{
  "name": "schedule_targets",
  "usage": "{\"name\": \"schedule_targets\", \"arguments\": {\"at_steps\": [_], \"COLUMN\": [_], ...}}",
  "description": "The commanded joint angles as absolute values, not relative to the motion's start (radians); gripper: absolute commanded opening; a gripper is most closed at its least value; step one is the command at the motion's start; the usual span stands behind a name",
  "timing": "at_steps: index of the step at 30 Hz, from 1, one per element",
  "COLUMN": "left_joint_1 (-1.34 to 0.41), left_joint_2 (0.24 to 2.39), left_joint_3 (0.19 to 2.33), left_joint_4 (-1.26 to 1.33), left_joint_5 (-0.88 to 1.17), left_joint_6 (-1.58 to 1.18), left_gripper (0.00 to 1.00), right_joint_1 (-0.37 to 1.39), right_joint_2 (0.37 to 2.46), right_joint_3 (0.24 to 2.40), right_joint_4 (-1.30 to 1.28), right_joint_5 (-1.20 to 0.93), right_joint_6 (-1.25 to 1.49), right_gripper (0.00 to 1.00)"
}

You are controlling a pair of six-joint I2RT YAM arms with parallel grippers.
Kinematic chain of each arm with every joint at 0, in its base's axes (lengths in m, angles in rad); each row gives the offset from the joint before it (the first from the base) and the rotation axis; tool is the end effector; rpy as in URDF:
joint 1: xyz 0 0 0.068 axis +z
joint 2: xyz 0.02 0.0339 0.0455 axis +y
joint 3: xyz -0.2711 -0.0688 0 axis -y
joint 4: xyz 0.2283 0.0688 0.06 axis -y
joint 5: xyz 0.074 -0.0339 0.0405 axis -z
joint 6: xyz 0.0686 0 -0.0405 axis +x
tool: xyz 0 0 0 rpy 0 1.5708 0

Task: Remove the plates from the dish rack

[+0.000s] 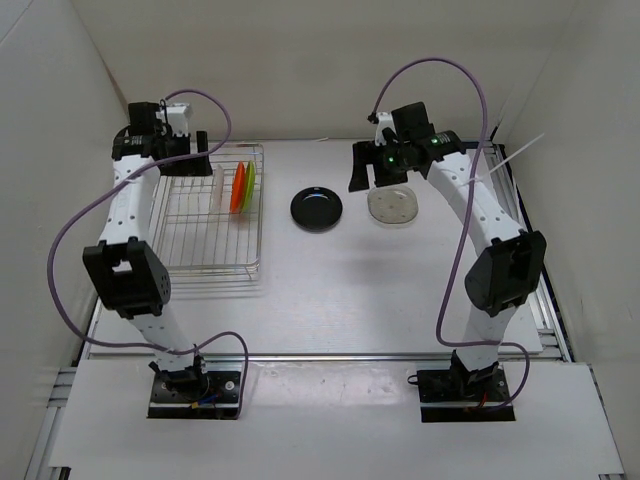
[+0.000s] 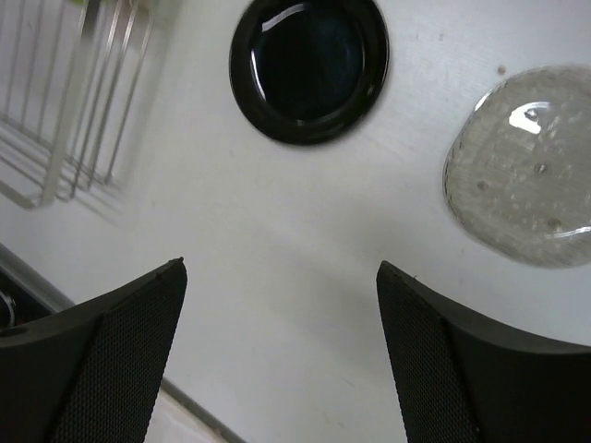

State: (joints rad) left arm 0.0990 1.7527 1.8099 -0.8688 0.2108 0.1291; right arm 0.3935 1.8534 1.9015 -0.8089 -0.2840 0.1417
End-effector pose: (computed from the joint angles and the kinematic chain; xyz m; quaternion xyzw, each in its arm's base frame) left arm 0.3902 0.0243 0.3507 0.0529 0.9230 -0.0551 0.3772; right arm 0.3824 0.1796 0.3483 -0.1696 0.8956 0.2286 0.3418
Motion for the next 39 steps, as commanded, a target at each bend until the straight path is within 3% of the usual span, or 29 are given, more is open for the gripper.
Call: {"name": "schedule_targets", "arguments": {"at_steps": [1, 9, 21, 24, 29, 37, 39], "left_joint_1": [0.107, 0.144, 0.112, 0.094, 0.094, 0.094, 0.094], "left_joint_2": [1.811, 1.991, 2.046, 2.046, 2.046, 2.036, 2.026], "left_joint_3": [1.870, 2.009, 1.956, 1.924, 1.891, 1.865, 1.865], "left_joint_4": [-0.868, -0.900, -0.871, -0.861, -0.850, -0.831, -0.831], "left_joint_5": [0.322, 0.442, 0.420, 0.410, 0.410, 0.419, 0.419], "left_joint_6": [0.106, 0.097, 0.077, 0.067, 0.057, 0.048, 0.048], "left_gripper": [1.00, 0.95, 0.86, 0.82, 0.65, 0.57, 0.51], "right_joint_1": [0.394, 0.394, 0.394, 0.394, 0.394, 0.394, 0.394], "right_joint_2": [1.757, 1.698, 1.698, 1.698, 1.698, 1.698, 1.707], "right_joint_3": [1.839, 1.787, 1.787, 1.778, 1.769, 1.769, 1.769], "right_joint_4": [-0.887, -0.887, -0.887, -0.877, -0.877, -0.877, -0.877], "right_joint_5": [-0.319, -0.235, -0.216, -0.216, -0.216, -0.216, -0.225], "right_joint_6": [0.012, -0.020, -0.020, -0.020, -0.020, -0.020, -0.020], "right_gripper": [0.86, 0.86, 0.85, 0.85, 0.84, 0.84, 0.83]}}
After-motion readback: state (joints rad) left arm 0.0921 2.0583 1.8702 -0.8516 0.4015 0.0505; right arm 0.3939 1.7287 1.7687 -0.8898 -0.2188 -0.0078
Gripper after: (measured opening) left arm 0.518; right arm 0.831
